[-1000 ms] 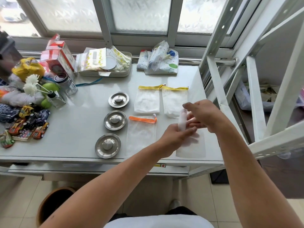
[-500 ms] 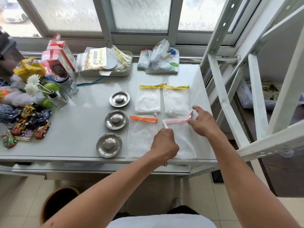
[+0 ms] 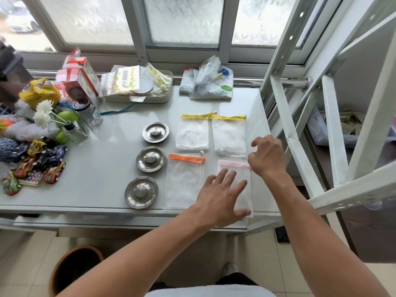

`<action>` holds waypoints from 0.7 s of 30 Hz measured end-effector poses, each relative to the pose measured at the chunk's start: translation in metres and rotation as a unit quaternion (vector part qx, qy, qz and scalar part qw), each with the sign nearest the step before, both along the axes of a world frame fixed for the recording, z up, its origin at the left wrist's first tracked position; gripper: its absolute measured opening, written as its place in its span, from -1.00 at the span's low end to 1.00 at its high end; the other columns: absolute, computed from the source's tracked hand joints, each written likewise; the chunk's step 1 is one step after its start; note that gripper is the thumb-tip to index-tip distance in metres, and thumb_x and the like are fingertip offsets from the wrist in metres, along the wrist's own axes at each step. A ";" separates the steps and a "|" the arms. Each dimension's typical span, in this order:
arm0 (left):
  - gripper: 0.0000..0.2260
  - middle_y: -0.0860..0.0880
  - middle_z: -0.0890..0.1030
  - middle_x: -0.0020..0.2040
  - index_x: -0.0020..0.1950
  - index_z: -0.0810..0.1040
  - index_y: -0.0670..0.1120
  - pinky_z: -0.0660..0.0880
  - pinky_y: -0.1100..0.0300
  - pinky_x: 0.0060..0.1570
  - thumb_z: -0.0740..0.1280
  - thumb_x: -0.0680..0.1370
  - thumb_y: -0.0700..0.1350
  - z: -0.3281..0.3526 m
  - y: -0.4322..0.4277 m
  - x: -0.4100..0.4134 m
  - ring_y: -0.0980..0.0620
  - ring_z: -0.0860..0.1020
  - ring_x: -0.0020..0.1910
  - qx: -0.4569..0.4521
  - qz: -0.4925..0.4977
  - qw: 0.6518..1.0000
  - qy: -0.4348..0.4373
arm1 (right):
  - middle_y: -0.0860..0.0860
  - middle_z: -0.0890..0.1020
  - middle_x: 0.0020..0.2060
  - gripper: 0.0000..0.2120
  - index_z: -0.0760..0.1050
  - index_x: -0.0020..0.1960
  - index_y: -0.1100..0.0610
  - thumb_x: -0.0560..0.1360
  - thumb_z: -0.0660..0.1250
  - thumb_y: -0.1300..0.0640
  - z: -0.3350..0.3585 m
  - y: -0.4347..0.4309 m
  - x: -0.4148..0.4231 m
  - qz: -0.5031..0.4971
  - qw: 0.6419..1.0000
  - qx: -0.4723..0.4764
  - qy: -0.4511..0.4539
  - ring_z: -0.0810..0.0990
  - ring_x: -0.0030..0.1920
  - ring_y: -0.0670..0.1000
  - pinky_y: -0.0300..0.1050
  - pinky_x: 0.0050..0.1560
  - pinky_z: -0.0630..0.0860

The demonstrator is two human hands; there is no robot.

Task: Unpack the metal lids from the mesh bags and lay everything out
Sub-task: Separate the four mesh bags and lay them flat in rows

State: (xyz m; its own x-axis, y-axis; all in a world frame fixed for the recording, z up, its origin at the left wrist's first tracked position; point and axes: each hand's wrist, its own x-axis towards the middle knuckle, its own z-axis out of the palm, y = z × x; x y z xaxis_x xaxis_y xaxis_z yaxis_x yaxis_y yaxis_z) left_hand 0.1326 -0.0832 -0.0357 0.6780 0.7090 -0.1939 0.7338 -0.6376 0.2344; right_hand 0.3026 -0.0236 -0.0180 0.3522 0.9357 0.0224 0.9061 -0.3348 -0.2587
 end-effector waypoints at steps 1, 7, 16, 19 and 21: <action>-0.30 -0.13 -0.02 0.61 0.56 0.03 0.09 0.02 -0.13 0.49 0.12 0.52 0.36 -0.005 -0.001 0.000 -0.16 -0.11 0.57 -0.016 -0.019 0.999 0.023 | 0.16 0.55 0.21 -0.60 0.53 0.27 0.14 0.45 0.33 0.11 0.001 0.004 -0.006 0.028 0.999 0.008 0.019 0.46 0.24 0.22 0.06 0.13 0.48; -0.36 -0.10 -0.26 0.58 0.58 -0.12 0.09 -0.05 -0.12 0.51 -0.09 0.58 0.34 -0.024 -0.004 0.002 -0.15 -0.27 0.55 -0.003 -0.007 0.998 0.061 | 0.11 0.42 0.38 -0.40 0.35 0.44 0.06 0.47 0.34 -0.13 -0.017 0.019 -0.024 0.100 0.989 -0.099 0.054 0.40 0.38 0.18 0.10 0.33 0.41; -0.33 -0.07 -0.18 0.60 0.58 -0.13 0.07 -0.09 -0.14 0.52 -0.17 0.55 0.37 -0.019 -0.012 -0.001 -0.11 -0.23 0.56 0.002 0.030 1.000 0.004 | 0.07 0.53 0.30 -0.54 0.48 0.32 0.14 0.50 0.32 -0.06 -0.015 0.014 -0.015 0.100 0.992 -0.039 0.068 0.48 0.32 0.14 0.10 0.27 0.46; -0.37 -0.10 -0.01 0.61 0.58 0.03 0.02 -0.05 -0.13 0.51 -0.13 0.58 0.31 -0.013 -0.011 -0.020 -0.13 -0.13 0.58 0.042 0.129 0.990 -0.035 | 0.14 0.62 0.18 -0.66 0.57 0.19 0.20 0.51 0.32 0.02 -0.012 -0.004 -0.012 0.075 0.993 0.073 0.063 0.55 0.19 0.21 0.09 0.16 0.52; -0.39 -0.11 0.00 0.61 0.57 0.05 0.01 -0.07 -0.15 0.50 -0.11 0.59 0.28 -0.014 -0.004 -0.037 -0.15 -0.13 0.57 0.052 0.204 0.977 -0.023 | 0.16 0.66 0.00 -0.75 0.60 0.05 0.21 0.51 0.29 0.06 -0.017 -0.023 -0.014 0.048 0.989 0.129 0.045 0.58 0.03 0.21 0.05 -0.02 0.55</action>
State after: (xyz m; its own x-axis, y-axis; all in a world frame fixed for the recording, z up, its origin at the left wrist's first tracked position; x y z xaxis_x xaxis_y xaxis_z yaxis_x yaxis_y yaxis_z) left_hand 0.0951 -0.0869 -0.0501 0.3407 0.9366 -0.0819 0.9223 -0.3161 0.2222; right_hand 0.2885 -0.0463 -0.0351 0.2729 0.9322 0.2377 0.8998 -0.1599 -0.4060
